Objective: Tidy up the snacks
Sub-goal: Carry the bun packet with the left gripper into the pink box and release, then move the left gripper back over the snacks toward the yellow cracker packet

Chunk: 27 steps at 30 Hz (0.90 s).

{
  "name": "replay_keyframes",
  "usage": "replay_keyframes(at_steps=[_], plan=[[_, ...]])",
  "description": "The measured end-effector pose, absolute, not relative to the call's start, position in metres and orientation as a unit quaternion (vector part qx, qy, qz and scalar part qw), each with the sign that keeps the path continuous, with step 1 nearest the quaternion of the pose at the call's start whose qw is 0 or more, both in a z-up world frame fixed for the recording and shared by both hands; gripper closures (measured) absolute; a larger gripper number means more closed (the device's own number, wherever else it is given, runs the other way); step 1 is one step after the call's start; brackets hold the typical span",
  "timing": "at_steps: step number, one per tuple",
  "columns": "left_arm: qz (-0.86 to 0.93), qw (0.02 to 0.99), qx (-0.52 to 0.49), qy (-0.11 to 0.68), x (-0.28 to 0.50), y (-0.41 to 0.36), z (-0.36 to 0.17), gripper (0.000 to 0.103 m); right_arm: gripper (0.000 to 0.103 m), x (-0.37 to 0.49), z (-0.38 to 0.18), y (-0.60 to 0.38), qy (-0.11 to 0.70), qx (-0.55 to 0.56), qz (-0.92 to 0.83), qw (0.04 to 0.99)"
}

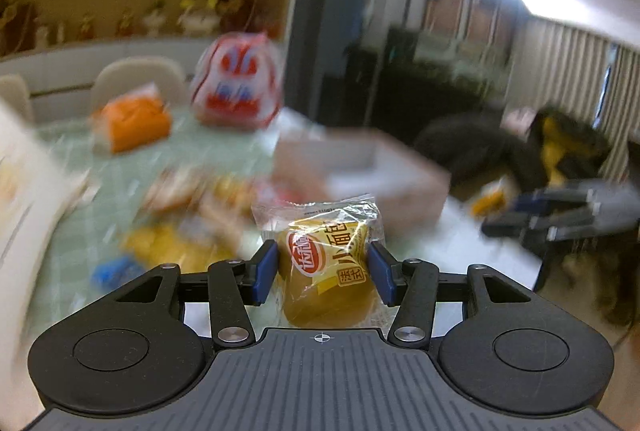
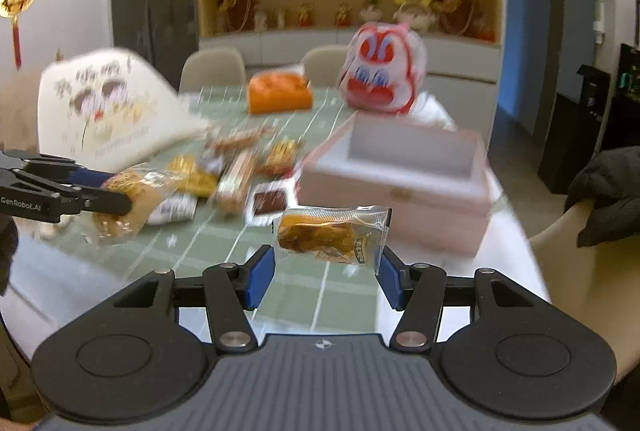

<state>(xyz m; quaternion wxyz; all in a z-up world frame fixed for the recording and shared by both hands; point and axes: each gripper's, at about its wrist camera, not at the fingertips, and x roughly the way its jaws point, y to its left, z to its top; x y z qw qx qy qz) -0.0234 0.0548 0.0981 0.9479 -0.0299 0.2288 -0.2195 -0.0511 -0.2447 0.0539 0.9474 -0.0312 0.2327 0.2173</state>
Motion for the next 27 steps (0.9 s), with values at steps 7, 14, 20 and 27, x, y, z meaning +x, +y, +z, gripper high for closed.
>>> replay_keyframes(at_steps=[7, 14, 20, 27], plan=[[-0.276, 0.922, -0.104, 0.251, 0.143, -0.013, 0.149, 0.048, 0.045, 0.033, 0.102, -0.255, 0.218, 0.0, 0.17, 0.961], [-0.264, 0.891, -0.117, 0.352, 0.244, -0.06, 0.087, 0.05, 0.028, 0.082, 0.083, -0.26, 0.256, 0.006, 0.15, 0.955], [-0.244, 0.91, -0.112, 0.316, 0.21, -0.021, 0.076, 0.05, 0.024, 0.057, 0.039, -0.265, 0.277, -0.017, 0.171, 0.945], [-0.193, 0.934, -0.084, 0.288, 0.153, 0.032, 0.069, 0.05, 0.024, 0.057, 0.016, -0.24, 0.308, -0.006, 0.195, 0.931]])
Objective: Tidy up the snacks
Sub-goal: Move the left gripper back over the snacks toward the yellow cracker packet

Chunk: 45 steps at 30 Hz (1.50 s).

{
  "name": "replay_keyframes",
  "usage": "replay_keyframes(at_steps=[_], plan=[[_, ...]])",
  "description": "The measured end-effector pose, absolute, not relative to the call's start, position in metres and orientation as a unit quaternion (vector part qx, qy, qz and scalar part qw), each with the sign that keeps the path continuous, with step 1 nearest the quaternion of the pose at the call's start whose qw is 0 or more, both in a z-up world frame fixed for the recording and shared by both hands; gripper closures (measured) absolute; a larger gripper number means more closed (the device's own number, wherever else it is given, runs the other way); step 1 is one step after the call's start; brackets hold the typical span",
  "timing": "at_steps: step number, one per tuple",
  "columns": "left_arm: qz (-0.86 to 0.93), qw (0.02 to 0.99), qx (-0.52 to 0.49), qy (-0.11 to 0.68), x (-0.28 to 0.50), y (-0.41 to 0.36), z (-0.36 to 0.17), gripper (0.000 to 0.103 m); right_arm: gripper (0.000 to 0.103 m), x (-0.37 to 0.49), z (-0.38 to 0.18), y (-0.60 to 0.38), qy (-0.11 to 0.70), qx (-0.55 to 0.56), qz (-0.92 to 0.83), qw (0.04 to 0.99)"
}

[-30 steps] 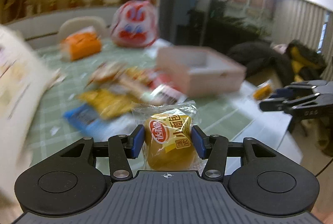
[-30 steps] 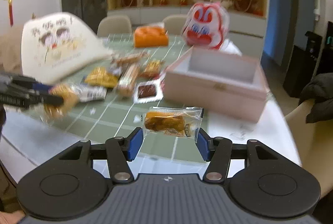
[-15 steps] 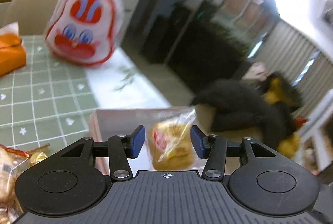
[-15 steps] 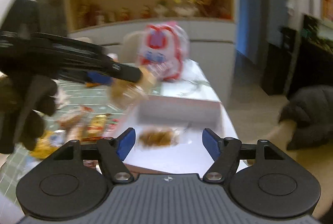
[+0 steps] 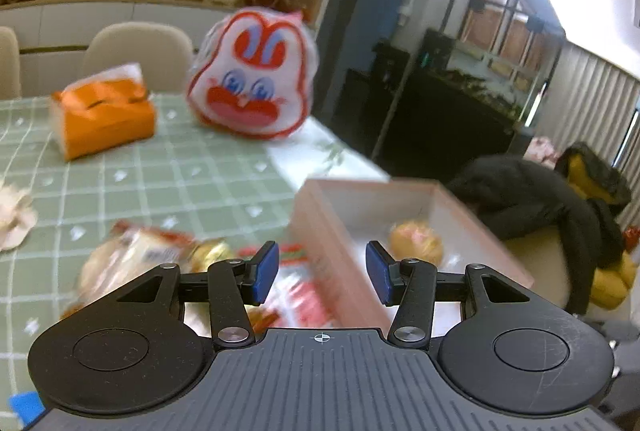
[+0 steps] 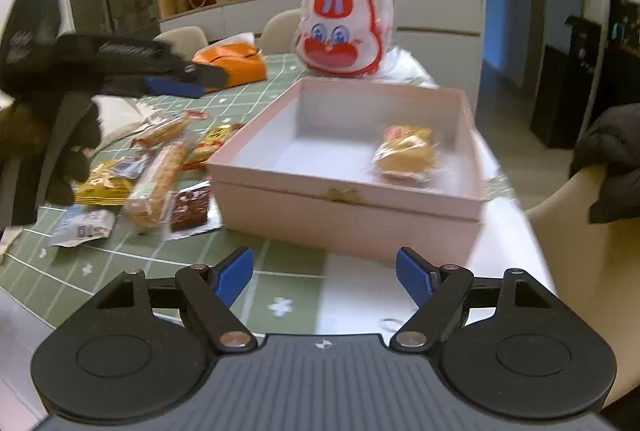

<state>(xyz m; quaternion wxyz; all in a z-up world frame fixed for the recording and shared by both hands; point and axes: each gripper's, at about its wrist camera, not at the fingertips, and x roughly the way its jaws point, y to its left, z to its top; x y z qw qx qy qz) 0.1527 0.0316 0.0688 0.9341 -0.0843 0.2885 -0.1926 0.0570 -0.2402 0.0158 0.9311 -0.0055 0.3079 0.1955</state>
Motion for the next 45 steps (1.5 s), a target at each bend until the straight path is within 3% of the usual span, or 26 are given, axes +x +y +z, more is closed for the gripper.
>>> replay_keyframes(at_steps=[3, 7, 9, 11, 14, 18, 25, 30, 37, 45], plan=[[-0.199, 0.919, -0.067, 0.333, 0.15, 0.033, 0.051, 0.052, 0.024, 0.059, 0.014, -0.225, 0.319, 0.002, 0.203, 0.926], [-0.189, 0.924, -0.018, 0.331, 0.127, 0.037, 0.042, 0.056, 0.026, 0.044, 0.014, -0.201, 0.308, -0.01, 0.216, 0.927], [-0.162, 0.932, 0.016, 0.325, 0.116, 0.043, 0.041, 0.056, 0.046, 0.037, 0.014, -0.181, 0.293, -0.038, 0.217, 0.93], [-0.131, 0.935, 0.041, 0.327, 0.106, 0.053, 0.039, 0.056, 0.055, 0.039, 0.014, -0.163, 0.296, -0.057, 0.227, 0.926], [-0.096, 0.941, 0.036, 0.324, 0.097, 0.076, 0.038, 0.059, 0.057, 0.05, 0.015, -0.138, 0.308, -0.055, 0.242, 0.918], [-0.107, 0.943, -0.052, 0.312, 0.094, 0.11, 0.046, 0.061, 0.061, 0.07, 0.012, -0.102, 0.299, -0.077, 0.224, 0.925], [-0.101, 0.937, -0.114, 0.314, 0.082, 0.145, 0.051, 0.062, 0.059, 0.104, -0.001, -0.076, 0.33, -0.051, 0.193, 0.923], [-0.083, 0.941, -0.13, 0.303, 0.067, 0.159, 0.048, 0.062, 0.044, 0.108, -0.005, -0.069, 0.326, -0.064, 0.195, 0.923], [-0.13, 0.937, -0.107, 0.305, 0.07, 0.13, 0.057, 0.061, 0.051, 0.081, -0.002, -0.07, 0.342, -0.079, 0.232, 0.907], [-0.093, 0.935, -0.019, 0.341, 0.111, 0.071, 0.046, 0.061, 0.052, 0.021, -0.006, -0.112, 0.326, -0.093, 0.244, 0.909]])
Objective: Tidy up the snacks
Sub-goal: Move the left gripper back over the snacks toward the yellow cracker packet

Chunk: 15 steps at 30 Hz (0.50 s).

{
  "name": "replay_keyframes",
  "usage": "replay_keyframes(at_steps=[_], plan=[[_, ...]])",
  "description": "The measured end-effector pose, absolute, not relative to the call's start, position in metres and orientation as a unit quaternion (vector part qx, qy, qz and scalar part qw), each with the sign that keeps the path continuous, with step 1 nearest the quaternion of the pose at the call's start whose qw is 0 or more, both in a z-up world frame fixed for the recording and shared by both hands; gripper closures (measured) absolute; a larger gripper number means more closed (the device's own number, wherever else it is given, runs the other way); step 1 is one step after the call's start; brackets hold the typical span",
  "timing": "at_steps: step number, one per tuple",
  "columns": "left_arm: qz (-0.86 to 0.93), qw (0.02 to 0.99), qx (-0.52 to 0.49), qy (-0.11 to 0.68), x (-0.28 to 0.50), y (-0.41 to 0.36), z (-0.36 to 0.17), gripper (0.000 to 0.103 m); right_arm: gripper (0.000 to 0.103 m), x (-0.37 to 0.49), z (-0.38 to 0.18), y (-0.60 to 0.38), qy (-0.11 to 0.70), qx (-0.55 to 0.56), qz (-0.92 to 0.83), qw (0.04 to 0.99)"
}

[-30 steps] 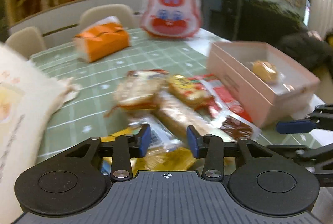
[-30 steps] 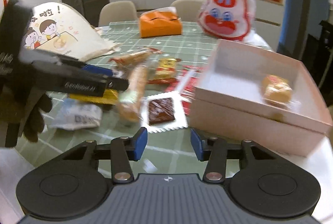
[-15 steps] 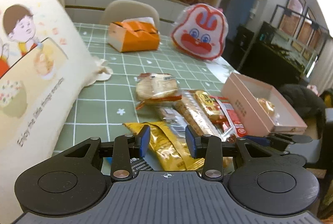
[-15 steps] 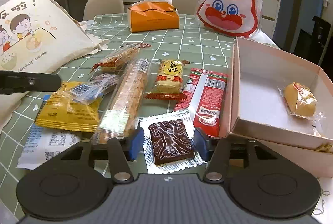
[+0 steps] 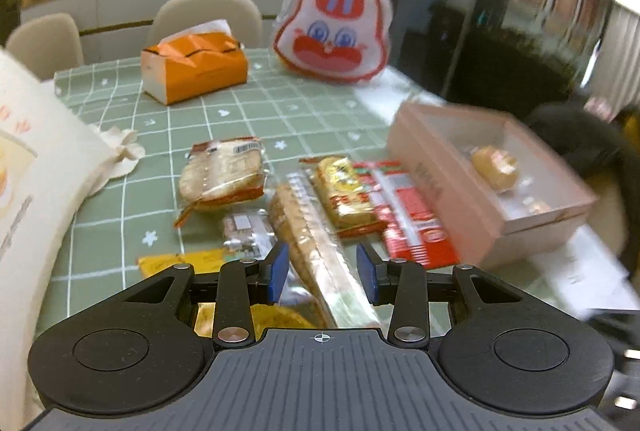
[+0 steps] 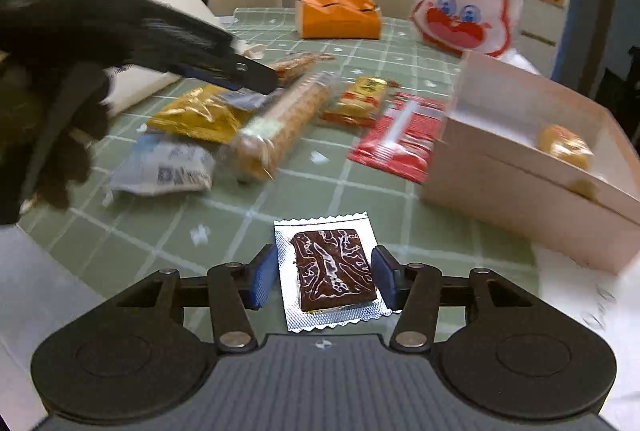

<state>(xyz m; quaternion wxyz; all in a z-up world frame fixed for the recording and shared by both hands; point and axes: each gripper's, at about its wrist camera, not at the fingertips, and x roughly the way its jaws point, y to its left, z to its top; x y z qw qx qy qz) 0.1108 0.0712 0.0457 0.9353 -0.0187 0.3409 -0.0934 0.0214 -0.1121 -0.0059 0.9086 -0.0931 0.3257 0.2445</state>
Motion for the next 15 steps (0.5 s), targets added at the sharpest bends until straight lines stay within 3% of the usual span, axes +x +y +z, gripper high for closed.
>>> replay_keyframes(at_steps=[5, 8, 10, 15], plan=[[-0.051, 0.938, 0.011, 0.342, 0.132, 0.059, 0.032, 0.057, 0.05, 0.008, -0.013, -0.141, 0.301, -0.08, 0.21, 0.927], [-0.046, 0.939, 0.012, 0.34, 0.138, 0.058, 0.029, 0.058, 0.038, 0.006, -0.01, -0.153, 0.297, -0.052, 0.216, 0.929], [-0.051, 0.941, 0.015, 0.335, 0.134, 0.057, 0.029, 0.068, 0.033, 0.003, -0.009, -0.159, 0.29, -0.043, 0.213, 0.932], [-0.076, 0.938, 0.016, 0.338, 0.099, 0.053, 0.034, 0.072, 0.025, 0.002, -0.009, -0.165, 0.284, -0.029, 0.213, 0.934]])
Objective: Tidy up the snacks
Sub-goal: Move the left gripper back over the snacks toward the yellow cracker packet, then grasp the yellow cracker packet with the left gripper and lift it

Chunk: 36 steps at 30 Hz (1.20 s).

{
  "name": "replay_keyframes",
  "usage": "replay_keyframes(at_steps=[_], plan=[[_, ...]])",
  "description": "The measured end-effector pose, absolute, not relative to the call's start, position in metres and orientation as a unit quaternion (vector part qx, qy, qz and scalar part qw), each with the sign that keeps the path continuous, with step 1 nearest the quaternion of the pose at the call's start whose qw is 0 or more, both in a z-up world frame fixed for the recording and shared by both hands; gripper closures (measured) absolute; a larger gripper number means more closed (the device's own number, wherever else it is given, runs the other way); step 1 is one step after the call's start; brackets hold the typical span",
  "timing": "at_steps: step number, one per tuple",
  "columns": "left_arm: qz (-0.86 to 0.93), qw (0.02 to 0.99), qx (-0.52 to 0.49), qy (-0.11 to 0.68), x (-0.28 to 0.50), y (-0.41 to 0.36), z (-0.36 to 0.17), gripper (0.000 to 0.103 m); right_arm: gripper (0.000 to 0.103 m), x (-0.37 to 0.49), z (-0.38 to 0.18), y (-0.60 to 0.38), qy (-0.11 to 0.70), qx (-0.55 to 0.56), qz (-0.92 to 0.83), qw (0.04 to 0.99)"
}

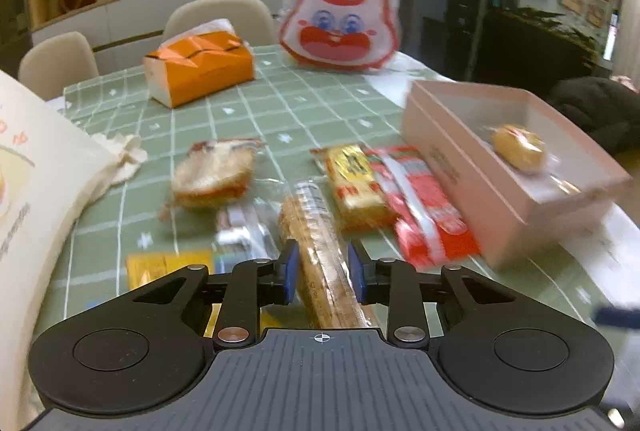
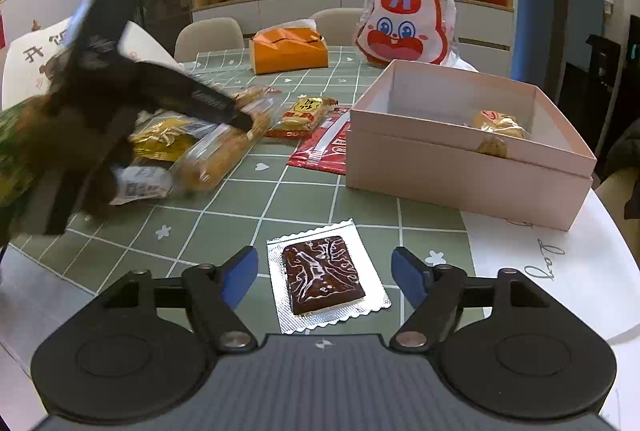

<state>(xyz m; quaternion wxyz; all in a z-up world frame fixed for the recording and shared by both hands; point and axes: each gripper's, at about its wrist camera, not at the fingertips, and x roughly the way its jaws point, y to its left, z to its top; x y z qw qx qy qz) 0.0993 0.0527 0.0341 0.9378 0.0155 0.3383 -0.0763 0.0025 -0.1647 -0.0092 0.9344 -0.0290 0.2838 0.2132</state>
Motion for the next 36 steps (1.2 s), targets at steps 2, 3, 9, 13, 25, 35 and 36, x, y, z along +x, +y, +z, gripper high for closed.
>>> replay_keyframes(at_steps=[2, 3, 9, 13, 25, 35, 36], plan=[[-0.094, 0.934, 0.021, 0.343, 0.079, 0.051, 0.034, 0.071, 0.023, 0.006, -0.01, -0.165, 0.29, -0.024, 0.213, 0.933], [-0.105, 0.932, 0.023, 0.345, 0.068, 0.05, 0.035, 0.071, 0.023, 0.008, -0.011, -0.165, 0.295, -0.024, 0.214, 0.931], [-0.127, 0.931, -0.005, 0.342, 0.039, 0.06, 0.038, 0.072, 0.017, 0.014, -0.014, -0.163, 0.32, -0.023, 0.215, 0.923], [-0.128, 0.934, -0.083, 0.323, 0.062, 0.071, 0.056, 0.072, 0.016, 0.015, -0.015, -0.16, 0.324, -0.028, 0.217, 0.92], [-0.069, 0.888, -0.193, 0.412, 0.2, 0.067, 0.043, 0.072, 0.016, 0.016, -0.016, -0.166, 0.32, -0.01, 0.217, 0.922], [-0.04, 0.894, -0.089, 0.437, 0.219, 0.033, 0.029, 0.053, 0.016, 0.018, -0.017, -0.178, 0.317, 0.041, 0.228, 0.92], [-0.036, 0.893, -0.086, 0.44, 0.22, 0.031, 0.028, 0.05, 0.016, 0.018, -0.017, -0.179, 0.317, 0.043, 0.227, 0.92]])
